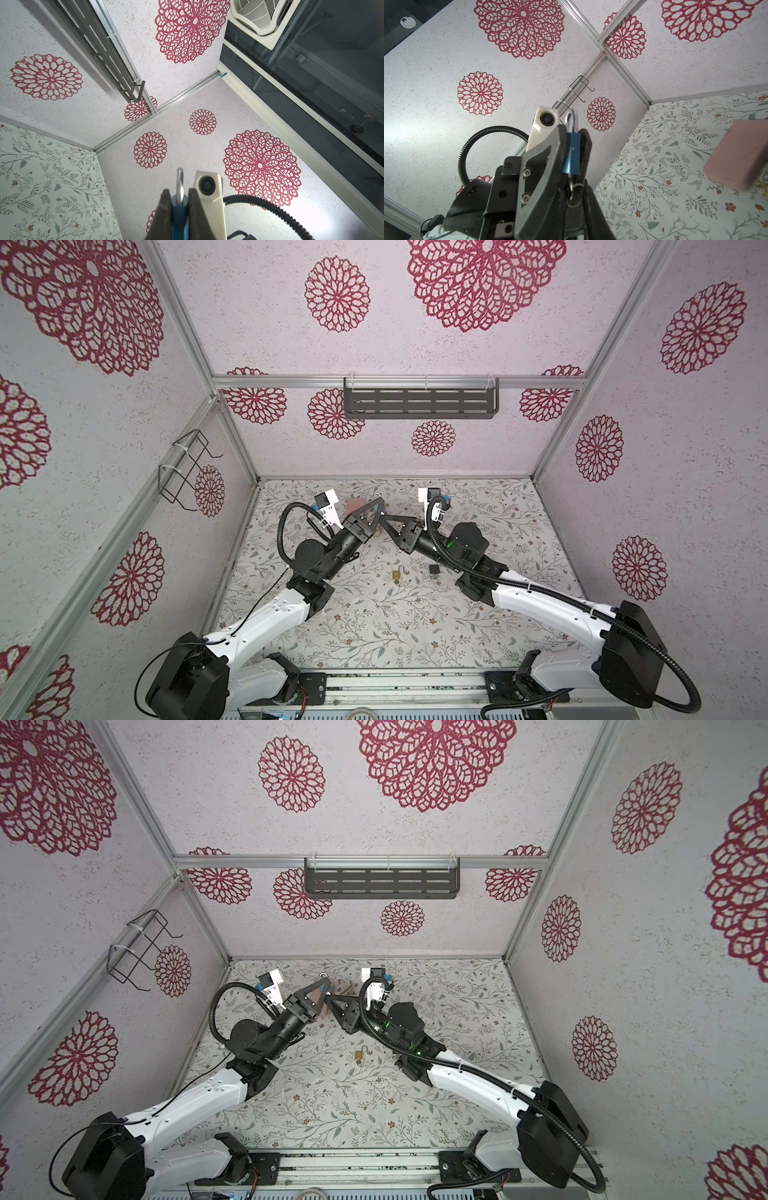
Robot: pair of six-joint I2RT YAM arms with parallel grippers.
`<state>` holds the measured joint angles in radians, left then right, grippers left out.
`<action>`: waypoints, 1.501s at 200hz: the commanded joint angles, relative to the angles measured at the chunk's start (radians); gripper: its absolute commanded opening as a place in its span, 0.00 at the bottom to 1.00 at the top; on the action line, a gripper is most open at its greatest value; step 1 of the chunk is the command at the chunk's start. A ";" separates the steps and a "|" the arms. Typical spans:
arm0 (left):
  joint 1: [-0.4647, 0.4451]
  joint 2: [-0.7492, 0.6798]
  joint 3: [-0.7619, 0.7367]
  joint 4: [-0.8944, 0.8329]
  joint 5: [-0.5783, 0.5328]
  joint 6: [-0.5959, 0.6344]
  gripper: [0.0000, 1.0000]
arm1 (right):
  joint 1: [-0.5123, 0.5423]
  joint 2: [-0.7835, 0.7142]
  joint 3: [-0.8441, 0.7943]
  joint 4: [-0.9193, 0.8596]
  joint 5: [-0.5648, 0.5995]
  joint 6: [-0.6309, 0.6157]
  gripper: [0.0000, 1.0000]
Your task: Unlock with the key
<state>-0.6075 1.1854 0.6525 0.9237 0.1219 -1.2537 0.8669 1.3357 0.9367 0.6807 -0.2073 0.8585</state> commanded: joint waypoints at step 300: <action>0.008 -0.199 0.220 -0.806 -0.122 0.236 0.78 | -0.010 -0.032 0.127 -0.269 0.066 -0.282 0.00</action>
<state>-0.6083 1.0004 0.7750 0.4026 0.0475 -1.0618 0.8597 1.3312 0.9936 0.4835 -0.1848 0.6720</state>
